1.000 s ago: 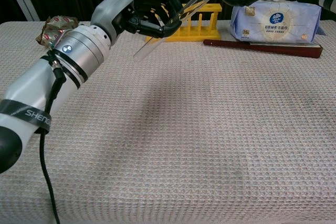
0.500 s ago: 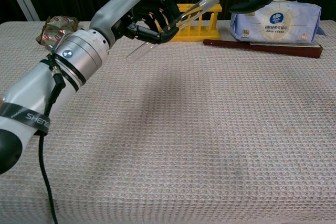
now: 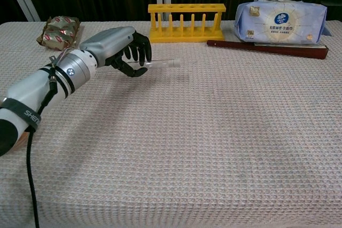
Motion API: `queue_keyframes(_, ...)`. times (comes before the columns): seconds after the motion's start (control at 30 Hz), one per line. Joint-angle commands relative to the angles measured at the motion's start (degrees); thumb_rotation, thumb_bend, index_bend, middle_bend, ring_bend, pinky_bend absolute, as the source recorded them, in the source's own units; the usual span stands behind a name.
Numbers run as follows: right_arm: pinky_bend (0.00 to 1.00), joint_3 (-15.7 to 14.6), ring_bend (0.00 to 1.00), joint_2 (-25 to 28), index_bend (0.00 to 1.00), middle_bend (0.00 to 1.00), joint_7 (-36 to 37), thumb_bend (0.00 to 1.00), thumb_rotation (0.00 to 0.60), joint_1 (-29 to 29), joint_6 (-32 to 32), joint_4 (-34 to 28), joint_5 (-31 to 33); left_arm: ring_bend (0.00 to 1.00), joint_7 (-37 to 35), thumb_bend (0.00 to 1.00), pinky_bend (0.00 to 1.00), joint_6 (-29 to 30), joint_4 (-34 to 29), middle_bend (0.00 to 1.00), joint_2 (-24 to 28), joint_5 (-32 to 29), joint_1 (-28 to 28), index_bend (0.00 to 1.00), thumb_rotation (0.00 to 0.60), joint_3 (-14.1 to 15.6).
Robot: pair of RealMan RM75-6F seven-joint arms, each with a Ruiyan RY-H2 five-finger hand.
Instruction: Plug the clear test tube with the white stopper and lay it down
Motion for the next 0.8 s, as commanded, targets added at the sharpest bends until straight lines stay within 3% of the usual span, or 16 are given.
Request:
queue_keyframes(0.03,0.13,-0.2,0.19,0.0,0.32,0.3,1.2,0.03,0.6,-0.7,0.3,0.9,0.1,0.32,2.2,0.42,0.34,-2.4,0.6,0.48,-0.6,-1.6,-0.6,0.52,0.6,-0.2)
queue_keyframes(0.2,0.13,-0.1,0.19,-0.4,0.32,0.3,3.0,0.03,0.6,-1.4,0.2,2.2,0.1,0.19,6.6,0.4,0.28,-4.6,-2.4,0.29,1.0,-4.0,-0.5,0.28,0.6,-0.7)
queue_keyframes(0.4,0.13,-0.2,0.19,-0.1,0.32,0.3,4.3,0.03,0.6,-2.6,0.1,3.2,0.8,0.17,8.7,0.36,0.24,-2.0,-8.9,0.25,5.5,-4.3,1.9,0.22,0.6,-0.6)
queue_keyframes(0.53,0.14,-1.2,0.19,1.6,0.32,0.3,4.4,0.06,0.6,-4.1,-1.2,4.6,2.2,0.17,11.7,0.35,0.23,4.3,-17.6,0.25,14.0,-3.5,6.6,0.22,0.6,-0.1)
queue_keyframes(0.8,0.21,-4.2,0.19,6.9,0.29,0.3,1.5,0.26,0.6,-9.3,0.0,5.9,3.4,0.17,14.7,0.29,0.22,14.5,-33.7,0.26,37.4,-6.7,20.6,0.25,0.6,2.3)
